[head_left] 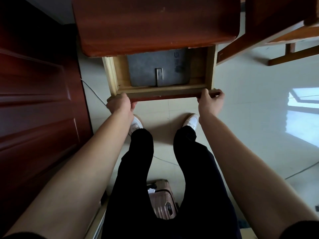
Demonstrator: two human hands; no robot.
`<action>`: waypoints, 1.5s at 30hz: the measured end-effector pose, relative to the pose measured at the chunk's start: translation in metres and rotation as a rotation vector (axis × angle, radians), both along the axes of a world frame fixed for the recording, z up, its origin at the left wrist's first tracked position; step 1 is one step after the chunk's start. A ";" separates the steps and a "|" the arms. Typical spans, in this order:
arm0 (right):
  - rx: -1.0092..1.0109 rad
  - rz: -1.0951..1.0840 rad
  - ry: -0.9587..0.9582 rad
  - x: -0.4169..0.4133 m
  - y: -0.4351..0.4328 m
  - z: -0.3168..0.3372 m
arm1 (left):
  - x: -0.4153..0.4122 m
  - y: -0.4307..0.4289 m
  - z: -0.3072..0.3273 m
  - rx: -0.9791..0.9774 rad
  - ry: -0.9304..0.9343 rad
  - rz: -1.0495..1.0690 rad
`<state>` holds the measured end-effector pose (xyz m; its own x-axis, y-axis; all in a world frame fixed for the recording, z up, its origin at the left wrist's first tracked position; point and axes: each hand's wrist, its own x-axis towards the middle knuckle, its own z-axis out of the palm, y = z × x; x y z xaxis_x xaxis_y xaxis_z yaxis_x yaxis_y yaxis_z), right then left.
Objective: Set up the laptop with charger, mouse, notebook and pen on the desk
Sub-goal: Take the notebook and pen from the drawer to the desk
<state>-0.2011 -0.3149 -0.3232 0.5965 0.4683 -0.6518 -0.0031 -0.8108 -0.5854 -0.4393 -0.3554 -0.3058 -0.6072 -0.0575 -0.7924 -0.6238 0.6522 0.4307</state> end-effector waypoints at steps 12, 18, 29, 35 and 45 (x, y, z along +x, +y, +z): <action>-0.095 0.129 0.043 0.001 0.013 -0.006 | -0.007 -0.003 -0.007 0.104 -0.071 -0.080; 0.092 0.836 -0.564 -0.022 0.020 0.000 | -0.012 -0.004 -0.019 0.117 -0.111 -0.054; -0.224 0.856 -0.318 -0.066 0.074 -0.026 | -0.018 -0.008 -0.030 0.080 -0.152 0.018; -0.312 0.769 -0.292 -0.080 0.073 -0.041 | -0.015 -0.013 -0.036 0.104 -0.119 -0.010; -0.039 0.604 0.039 -0.065 0.063 -0.023 | -0.014 -0.010 -0.026 0.094 -0.167 -0.001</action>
<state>-0.2658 -0.2522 -0.3466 0.2084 0.6922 -0.6909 0.4434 -0.6966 -0.5641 -0.4537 -0.3657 -0.3321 -0.4670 0.0225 -0.8840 -0.6911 0.6144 0.3807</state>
